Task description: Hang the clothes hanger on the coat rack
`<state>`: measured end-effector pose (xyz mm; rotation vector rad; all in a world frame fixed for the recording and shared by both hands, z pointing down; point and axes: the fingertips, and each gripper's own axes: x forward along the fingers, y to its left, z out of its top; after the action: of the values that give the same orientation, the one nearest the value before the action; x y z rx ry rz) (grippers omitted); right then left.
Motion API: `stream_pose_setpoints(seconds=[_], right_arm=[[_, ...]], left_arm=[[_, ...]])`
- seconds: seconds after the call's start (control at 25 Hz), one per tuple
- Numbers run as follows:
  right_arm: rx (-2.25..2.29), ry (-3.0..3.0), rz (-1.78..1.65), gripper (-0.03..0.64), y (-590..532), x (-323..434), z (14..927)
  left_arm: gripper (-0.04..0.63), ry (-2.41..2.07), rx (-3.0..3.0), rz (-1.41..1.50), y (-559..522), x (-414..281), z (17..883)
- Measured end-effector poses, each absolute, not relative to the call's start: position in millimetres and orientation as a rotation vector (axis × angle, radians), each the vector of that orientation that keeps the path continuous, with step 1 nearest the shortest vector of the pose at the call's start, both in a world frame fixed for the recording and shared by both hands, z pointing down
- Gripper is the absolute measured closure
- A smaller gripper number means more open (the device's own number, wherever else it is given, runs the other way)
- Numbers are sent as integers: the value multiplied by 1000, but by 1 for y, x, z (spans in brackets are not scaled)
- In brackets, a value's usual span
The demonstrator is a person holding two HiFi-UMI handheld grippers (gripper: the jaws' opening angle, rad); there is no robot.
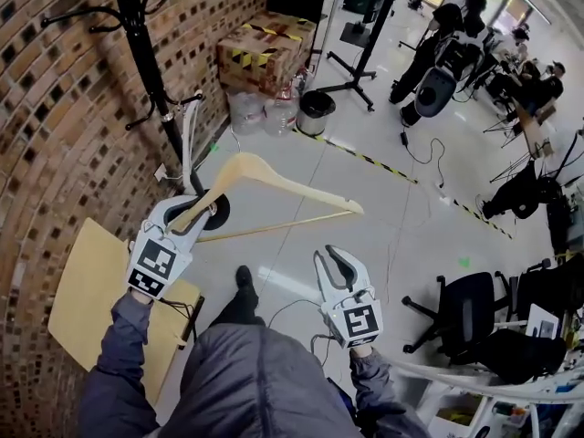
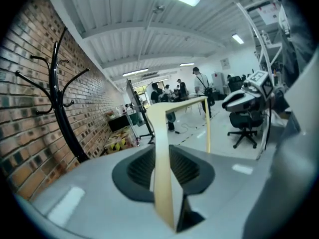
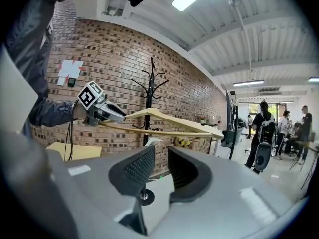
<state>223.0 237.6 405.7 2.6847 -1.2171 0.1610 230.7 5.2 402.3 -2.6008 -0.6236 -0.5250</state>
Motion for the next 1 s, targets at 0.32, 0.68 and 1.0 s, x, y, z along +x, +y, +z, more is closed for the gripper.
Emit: stream_pose_setpoints(seconds=[0.32, 0.68, 1.0], right_arm=[[2710, -1199, 136, 526, 214, 315, 384], [2655, -1285, 113, 526, 157, 413, 365], [2573, -1475, 24, 526, 87, 466, 361]], left_arm=[[506, -655, -2594, -429, -5, 336, 377], [506, -521, -2648, -361, -66, 421, 344], [506, -272, -2599, -252, -129, 434, 277]])
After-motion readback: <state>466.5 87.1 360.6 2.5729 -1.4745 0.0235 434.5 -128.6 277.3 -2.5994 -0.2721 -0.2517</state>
